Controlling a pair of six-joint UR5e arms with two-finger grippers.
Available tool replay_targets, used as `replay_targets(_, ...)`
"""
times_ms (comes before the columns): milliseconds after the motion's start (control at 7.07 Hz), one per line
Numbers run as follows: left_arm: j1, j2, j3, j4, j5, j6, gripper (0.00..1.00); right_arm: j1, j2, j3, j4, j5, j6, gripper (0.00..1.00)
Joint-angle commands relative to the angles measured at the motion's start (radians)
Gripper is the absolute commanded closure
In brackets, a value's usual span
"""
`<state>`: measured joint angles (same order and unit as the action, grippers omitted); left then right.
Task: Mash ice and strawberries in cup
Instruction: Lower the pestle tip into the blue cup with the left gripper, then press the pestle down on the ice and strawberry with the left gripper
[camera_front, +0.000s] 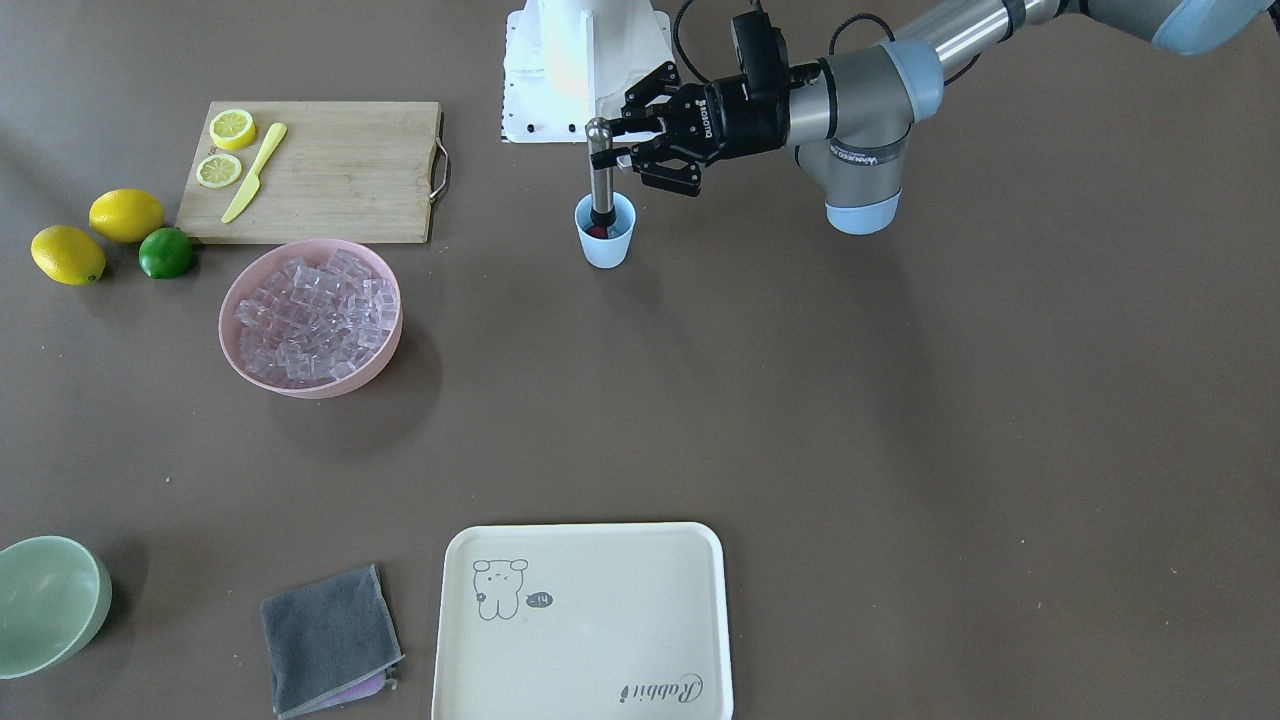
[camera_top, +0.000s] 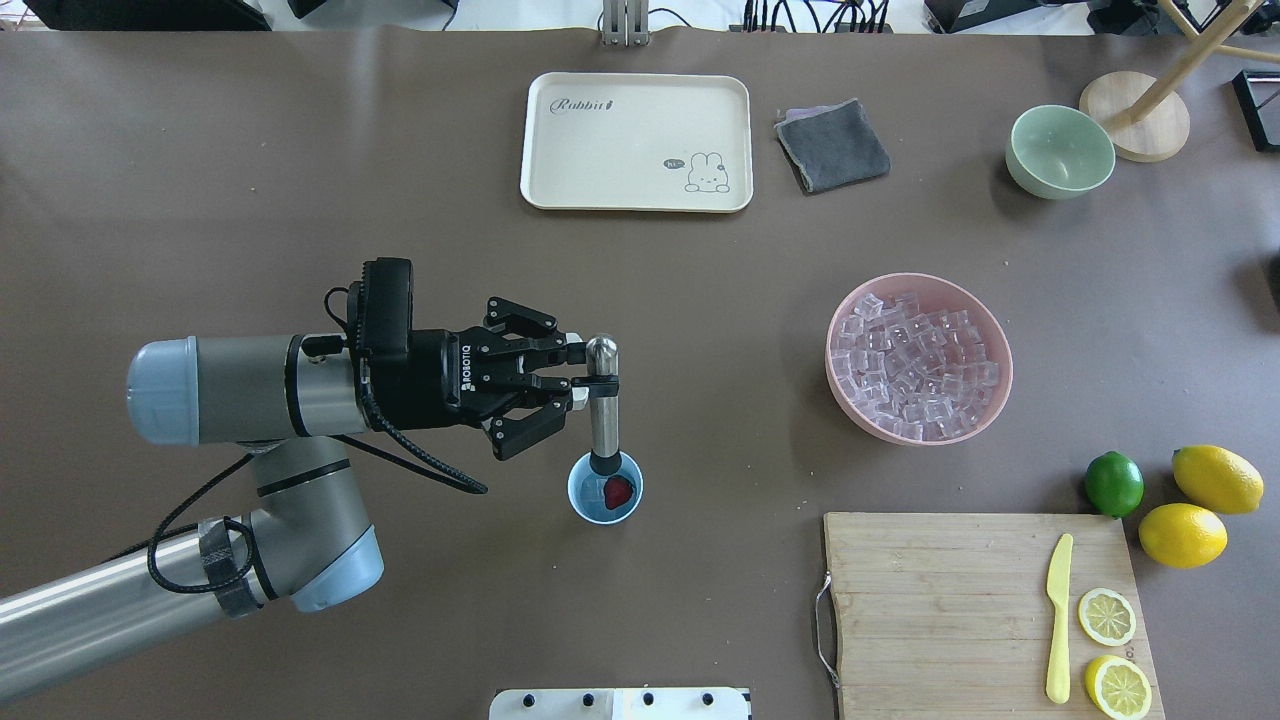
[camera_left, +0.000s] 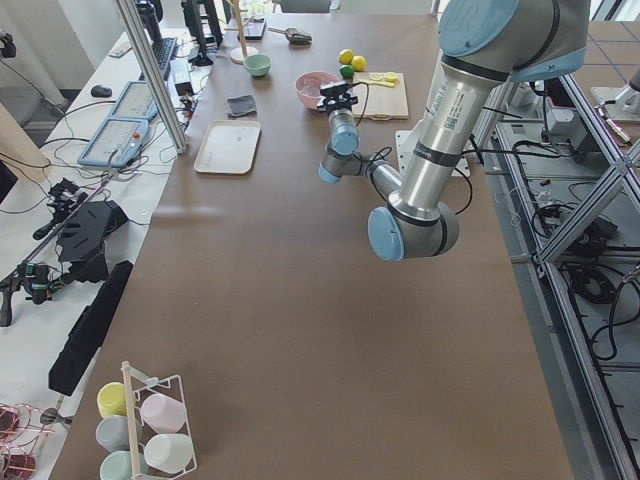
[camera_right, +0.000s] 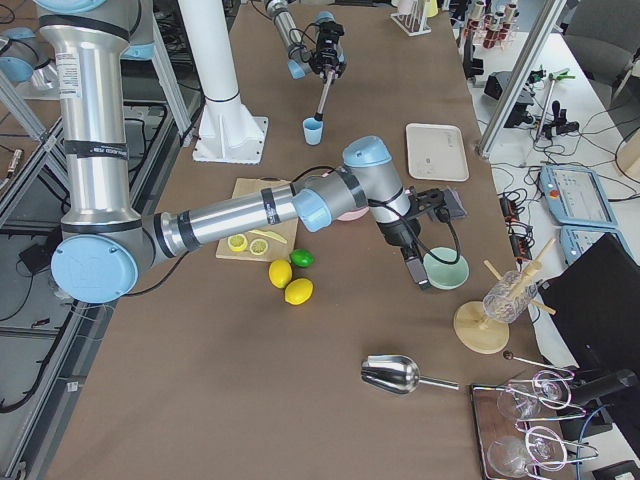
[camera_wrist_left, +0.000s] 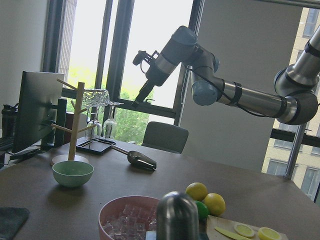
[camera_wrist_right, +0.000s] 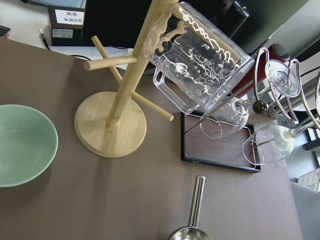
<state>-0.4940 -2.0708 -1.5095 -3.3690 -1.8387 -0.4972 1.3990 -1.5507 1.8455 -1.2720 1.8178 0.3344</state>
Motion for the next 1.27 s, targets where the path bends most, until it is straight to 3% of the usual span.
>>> replay_targets(0, 0.015, 0.006, 0.002, -0.001, 0.004, 0.002, 1.0, 0.0, -0.002, -0.003, 0.003, 0.0, 0.0, 0.0)
replay_targets(1131, 0.028, -0.003, 0.055, -0.003, 0.009, 0.035, 1.0, -0.002, 0.004, -0.014, 0.003, 0.0, 0.0, 0.0)
